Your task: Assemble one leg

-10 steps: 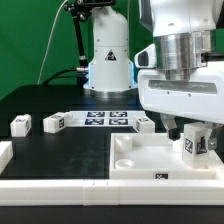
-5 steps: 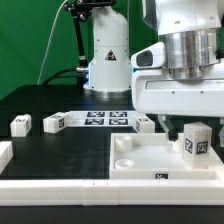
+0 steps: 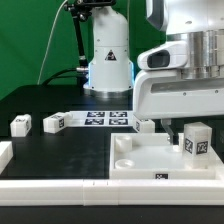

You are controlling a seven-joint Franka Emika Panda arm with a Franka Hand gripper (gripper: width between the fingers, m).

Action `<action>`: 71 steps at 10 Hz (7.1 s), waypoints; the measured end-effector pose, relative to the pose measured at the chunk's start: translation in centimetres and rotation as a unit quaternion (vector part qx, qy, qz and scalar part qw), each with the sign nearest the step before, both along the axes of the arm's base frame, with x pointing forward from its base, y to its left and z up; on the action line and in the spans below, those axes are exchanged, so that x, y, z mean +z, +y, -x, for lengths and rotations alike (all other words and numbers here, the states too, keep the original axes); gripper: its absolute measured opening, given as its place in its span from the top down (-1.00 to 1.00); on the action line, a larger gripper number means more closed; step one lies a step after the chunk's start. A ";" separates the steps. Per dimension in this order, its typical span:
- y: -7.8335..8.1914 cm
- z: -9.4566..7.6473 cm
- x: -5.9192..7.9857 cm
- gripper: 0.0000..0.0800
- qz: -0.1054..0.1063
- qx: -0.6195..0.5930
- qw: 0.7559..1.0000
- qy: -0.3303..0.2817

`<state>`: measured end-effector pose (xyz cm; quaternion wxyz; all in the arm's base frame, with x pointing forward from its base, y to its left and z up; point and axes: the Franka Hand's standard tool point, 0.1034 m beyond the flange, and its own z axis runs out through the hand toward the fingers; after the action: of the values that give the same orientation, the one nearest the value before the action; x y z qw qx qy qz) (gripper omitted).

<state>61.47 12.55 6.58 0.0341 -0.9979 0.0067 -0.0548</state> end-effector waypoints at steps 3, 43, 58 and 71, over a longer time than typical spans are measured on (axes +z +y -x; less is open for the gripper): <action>-0.4 -0.3 0.0 -0.62 0.028 0.144 0.989 -0.021; -0.4 -0.1 -0.1 -0.32 0.028 0.113 0.993 -0.026; -0.6 0.4 0.0 0.27 -0.051 -0.501 0.864 0.004; -0.2 0.1 0.1 -0.62 -0.012 -0.229 0.973 -0.013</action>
Offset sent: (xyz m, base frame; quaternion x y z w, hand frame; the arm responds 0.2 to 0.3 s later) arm 0.0000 0.0000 0.0000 0.0000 0.0000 0.0000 1.0000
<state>61.40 12.31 6.71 0.0331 -0.9685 0.2354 -0.0743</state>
